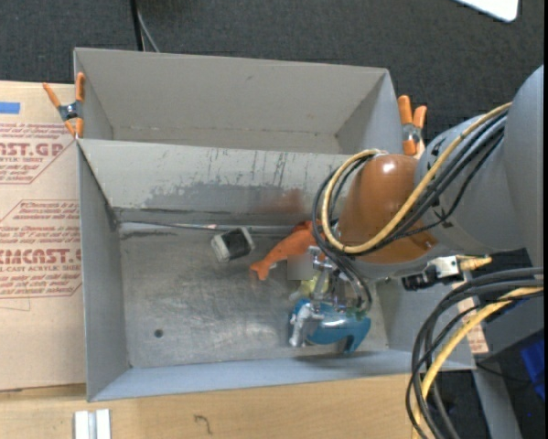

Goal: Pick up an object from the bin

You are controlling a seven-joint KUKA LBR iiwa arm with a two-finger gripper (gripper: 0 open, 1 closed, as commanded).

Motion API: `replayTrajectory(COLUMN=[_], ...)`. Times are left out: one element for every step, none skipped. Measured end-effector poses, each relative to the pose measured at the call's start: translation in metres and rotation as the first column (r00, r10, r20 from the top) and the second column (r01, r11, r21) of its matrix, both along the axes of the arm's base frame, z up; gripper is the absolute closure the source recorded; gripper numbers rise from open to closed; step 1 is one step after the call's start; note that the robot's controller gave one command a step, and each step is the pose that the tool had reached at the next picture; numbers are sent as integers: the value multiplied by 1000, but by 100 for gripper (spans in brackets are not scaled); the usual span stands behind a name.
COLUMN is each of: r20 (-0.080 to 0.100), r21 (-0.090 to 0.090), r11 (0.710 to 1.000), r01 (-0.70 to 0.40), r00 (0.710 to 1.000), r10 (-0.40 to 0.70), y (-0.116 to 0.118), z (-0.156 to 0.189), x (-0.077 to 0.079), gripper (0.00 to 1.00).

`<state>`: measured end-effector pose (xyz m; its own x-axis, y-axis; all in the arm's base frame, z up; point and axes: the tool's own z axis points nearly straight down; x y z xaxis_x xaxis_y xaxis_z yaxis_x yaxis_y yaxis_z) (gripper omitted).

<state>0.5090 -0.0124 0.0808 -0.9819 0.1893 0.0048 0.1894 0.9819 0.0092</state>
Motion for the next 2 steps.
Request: replayTrajectory(r20=[11,11], r21=[-6,-6], r11=[938,938], r01=[-347,-347], r00=[938,938], r10=[347,347], y=[-13,-13], z=[-8,-8], x=[-14,-14], gripper=[100,100])
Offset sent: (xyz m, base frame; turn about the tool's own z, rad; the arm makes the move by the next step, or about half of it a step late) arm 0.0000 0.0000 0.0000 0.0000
